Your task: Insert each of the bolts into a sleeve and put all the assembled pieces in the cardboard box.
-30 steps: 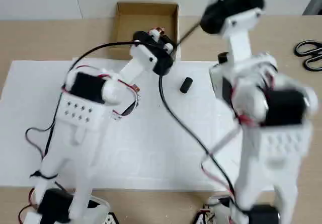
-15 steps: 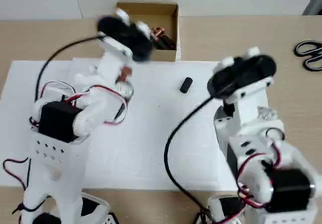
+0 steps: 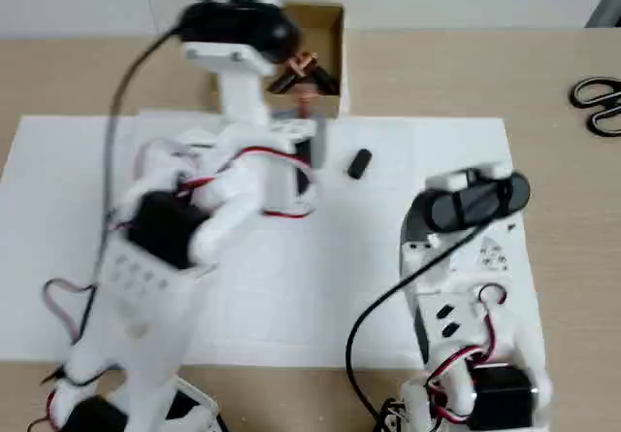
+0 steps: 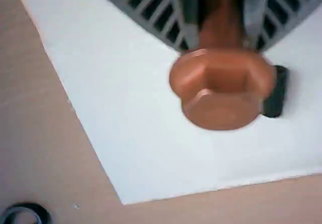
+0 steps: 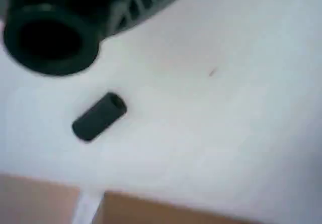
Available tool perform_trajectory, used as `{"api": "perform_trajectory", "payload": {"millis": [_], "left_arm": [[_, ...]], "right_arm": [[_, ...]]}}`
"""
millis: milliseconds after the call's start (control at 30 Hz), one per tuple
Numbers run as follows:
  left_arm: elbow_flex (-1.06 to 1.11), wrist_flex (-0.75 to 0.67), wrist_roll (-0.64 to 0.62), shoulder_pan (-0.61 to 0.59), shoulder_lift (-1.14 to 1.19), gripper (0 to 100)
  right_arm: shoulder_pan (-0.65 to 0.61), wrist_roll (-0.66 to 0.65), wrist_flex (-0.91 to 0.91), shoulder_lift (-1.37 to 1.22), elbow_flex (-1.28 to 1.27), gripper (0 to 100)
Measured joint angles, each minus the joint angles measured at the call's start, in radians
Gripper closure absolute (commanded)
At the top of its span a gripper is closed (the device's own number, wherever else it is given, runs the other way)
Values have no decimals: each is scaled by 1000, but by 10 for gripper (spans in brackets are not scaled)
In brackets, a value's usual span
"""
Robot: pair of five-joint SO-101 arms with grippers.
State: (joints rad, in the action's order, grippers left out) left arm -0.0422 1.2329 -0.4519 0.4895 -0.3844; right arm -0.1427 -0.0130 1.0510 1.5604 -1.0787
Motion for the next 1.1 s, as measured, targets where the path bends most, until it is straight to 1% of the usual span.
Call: {"api": "perform_trajectory", "payload": {"millis": [133, 267, 367, 533, 733, 1000, 1100], "left_arm": [[0, -71, -9, 46, 86, 994], [0, -97, -9, 109, 152, 994], [0, -112, -9, 120, 181, 994], [12, -201, -20, 118, 212, 994], [107, -330, -123, 114, 212, 994], [219, -470, -135, 129, 213, 994], [226, -486, -135, 153, 213, 994]], "right_arm": [[0, 5, -34, 130, -175, 994], [0, 5, -34, 213, -242, 995], [0, 8, -34, 233, -253, 995], [0, 8, -34, 236, -255, 995], [0, 8, -34, 236, -255, 995], [0, 8, -34, 236, -255, 995], [0, 8, -34, 236, -255, 995]]}}
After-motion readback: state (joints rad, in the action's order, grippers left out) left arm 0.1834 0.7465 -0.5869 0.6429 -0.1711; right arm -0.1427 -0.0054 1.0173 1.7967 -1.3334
